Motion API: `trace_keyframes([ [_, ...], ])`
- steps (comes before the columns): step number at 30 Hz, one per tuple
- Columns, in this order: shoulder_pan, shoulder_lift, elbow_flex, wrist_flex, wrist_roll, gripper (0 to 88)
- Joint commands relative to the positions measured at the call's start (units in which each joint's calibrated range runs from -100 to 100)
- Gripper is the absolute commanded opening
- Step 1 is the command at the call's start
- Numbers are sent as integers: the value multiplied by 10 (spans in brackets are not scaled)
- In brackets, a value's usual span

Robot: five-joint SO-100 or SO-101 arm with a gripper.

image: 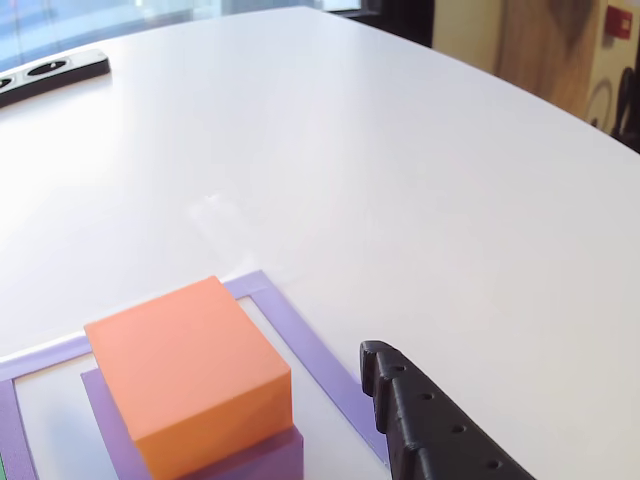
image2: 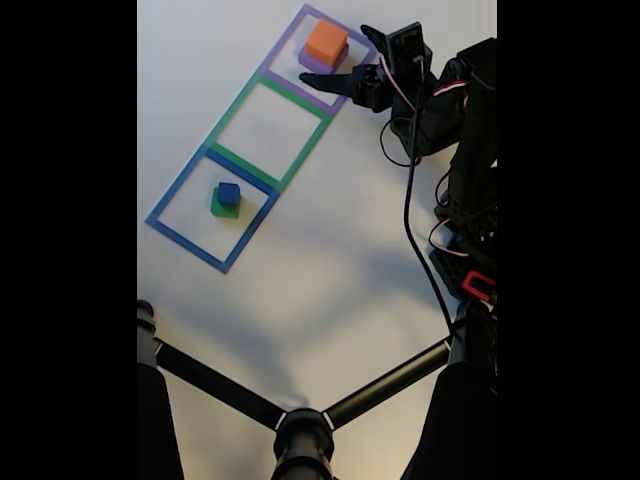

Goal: Tower of hanoi

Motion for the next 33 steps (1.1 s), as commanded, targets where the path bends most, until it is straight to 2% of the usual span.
trace_keyframes([
  [1, -16, 3, -29, -15, 0, 507],
  [33, -25, 50, -73, 2, 0, 511],
])
